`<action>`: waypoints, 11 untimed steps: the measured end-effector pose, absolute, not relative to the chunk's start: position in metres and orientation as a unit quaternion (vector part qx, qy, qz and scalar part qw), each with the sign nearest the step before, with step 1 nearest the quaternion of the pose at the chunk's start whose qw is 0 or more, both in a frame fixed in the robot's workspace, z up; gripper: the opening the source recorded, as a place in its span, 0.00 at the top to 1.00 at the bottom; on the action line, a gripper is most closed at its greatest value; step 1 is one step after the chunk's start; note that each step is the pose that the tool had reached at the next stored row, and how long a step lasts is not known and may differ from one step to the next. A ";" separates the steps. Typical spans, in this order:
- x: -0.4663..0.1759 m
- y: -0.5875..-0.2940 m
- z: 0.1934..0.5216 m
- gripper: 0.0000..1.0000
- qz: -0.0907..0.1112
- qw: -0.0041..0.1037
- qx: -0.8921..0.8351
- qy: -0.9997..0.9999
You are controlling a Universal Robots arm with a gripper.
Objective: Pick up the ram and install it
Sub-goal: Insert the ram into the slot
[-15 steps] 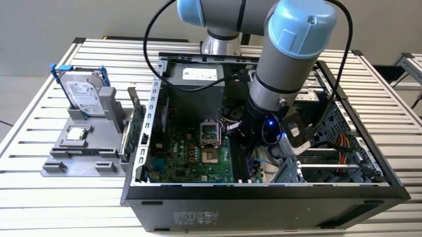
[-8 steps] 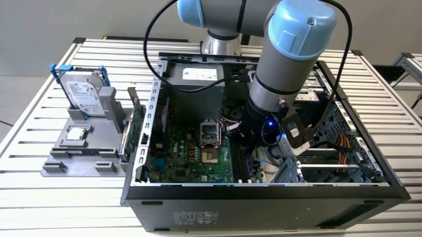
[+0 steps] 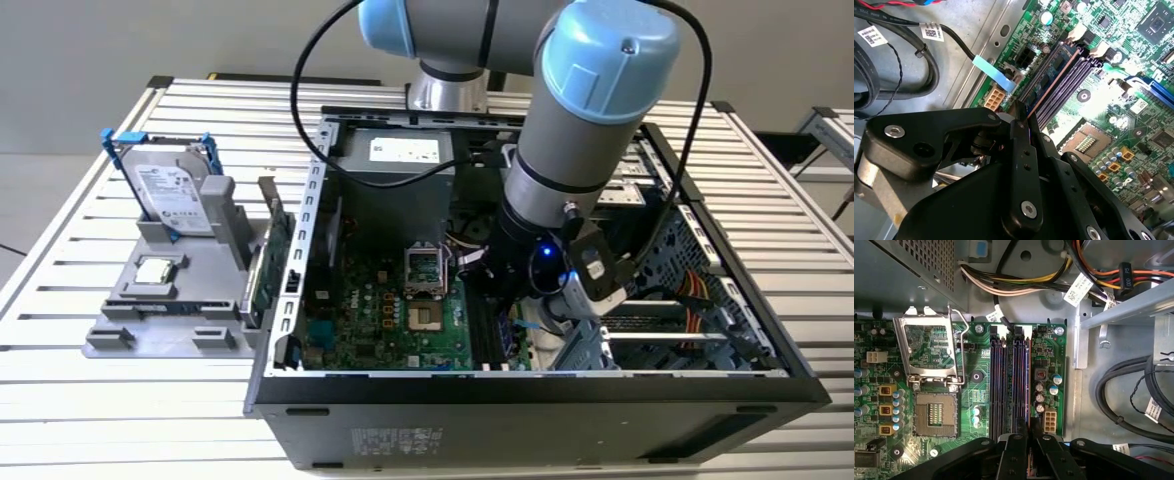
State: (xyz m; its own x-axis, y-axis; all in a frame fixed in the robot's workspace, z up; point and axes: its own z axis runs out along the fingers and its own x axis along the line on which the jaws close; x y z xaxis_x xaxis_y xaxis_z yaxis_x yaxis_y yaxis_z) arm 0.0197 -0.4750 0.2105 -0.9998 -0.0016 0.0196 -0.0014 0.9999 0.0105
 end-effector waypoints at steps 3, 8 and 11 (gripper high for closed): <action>0.020 -0.475 0.211 1.00 -0.005 0.010 0.001 -1.000; 0.020 -0.475 0.210 1.00 -0.005 0.010 0.001 -1.000; 0.020 -0.475 0.210 1.00 -0.005 0.010 0.001 -1.000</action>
State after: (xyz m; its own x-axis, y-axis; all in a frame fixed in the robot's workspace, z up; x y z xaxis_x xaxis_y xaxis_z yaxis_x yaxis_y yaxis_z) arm 0.0197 -0.4749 0.2103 -0.9998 -0.0016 0.0196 -0.0014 0.9999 0.0105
